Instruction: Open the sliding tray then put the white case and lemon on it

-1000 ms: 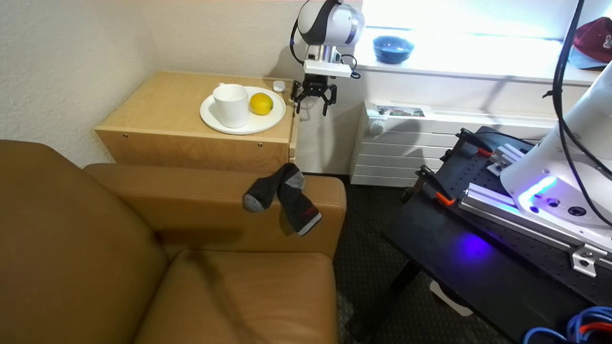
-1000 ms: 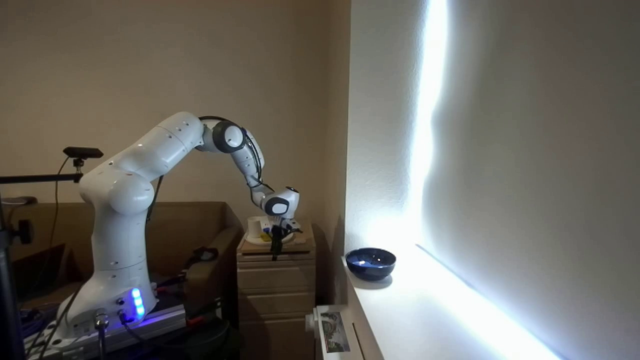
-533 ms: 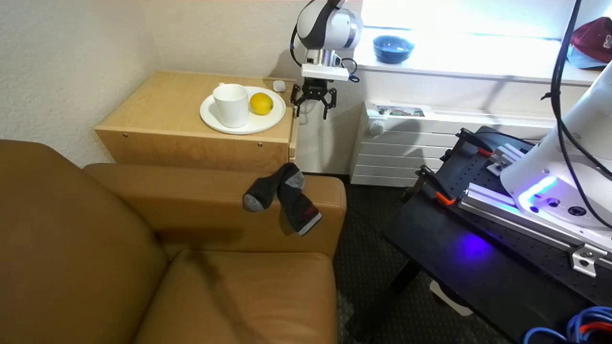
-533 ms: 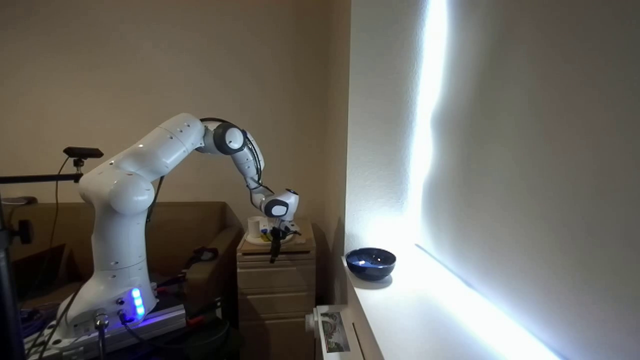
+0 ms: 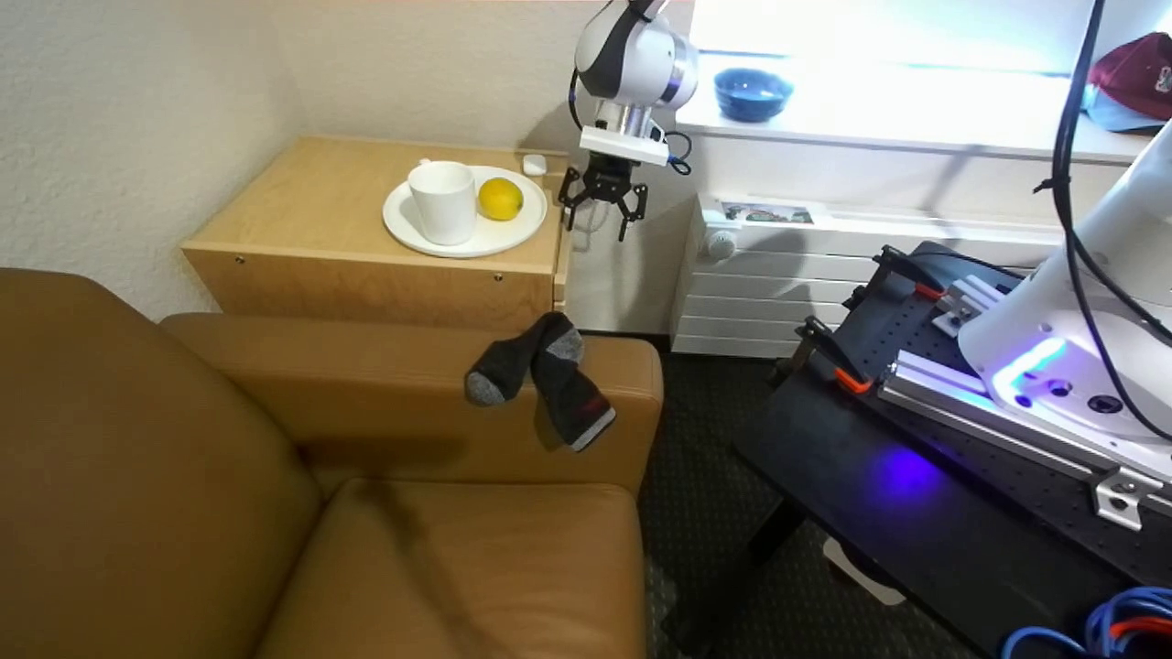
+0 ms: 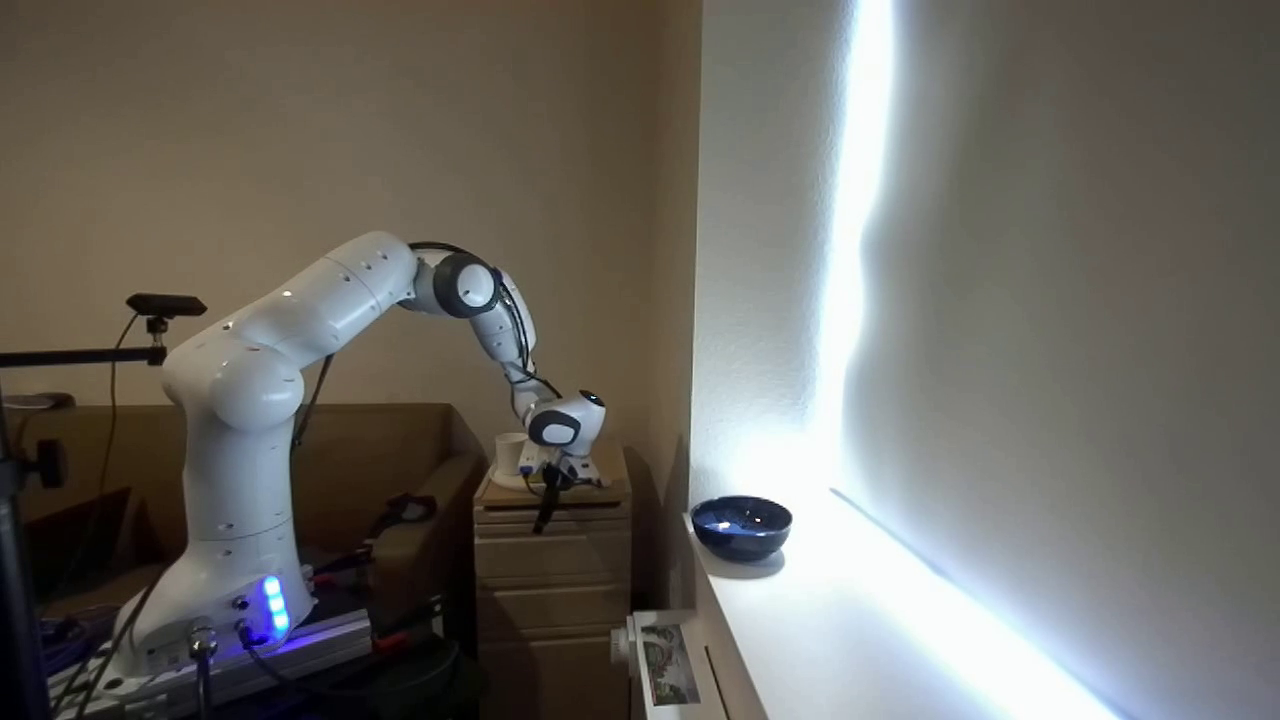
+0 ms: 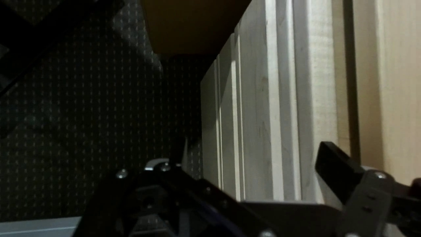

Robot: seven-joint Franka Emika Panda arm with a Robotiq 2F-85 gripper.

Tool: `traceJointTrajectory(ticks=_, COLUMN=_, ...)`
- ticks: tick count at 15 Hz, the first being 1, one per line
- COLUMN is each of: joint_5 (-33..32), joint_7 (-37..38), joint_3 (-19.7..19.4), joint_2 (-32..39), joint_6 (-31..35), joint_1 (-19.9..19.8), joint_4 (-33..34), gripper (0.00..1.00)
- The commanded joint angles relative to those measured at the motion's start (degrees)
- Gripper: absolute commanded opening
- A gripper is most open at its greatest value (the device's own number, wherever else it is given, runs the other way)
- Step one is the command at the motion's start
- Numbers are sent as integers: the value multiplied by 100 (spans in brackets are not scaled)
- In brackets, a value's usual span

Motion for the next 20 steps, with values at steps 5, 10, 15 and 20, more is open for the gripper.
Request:
traceJointTrajectory(ticks=5, joint_5=397, joint_7=-344, joint_3=72, joint_2=-134, joint_6=849, joint_1=22, joint_4=-375, gripper=100)
traceJointTrajectory(ticks=10, joint_5=-442, joint_7=380, joint_3=-518, joint_2=-282, joint_6=1192, joint_1=786, joint_4=-300, gripper=100)
traceJointTrajectory(ticks=15, joint_5=-944, joint_7=865, joint_3=-729, joint_2=-216, joint_6=1015, joint_1=1013, joint_4=-219, gripper=100)
traceJointTrajectory(ticks=20, joint_5=-936, joint_7=858, joint_3=-708, joint_2=-214, joint_6=1020, joint_1=983, joint_4=-219, gripper=100)
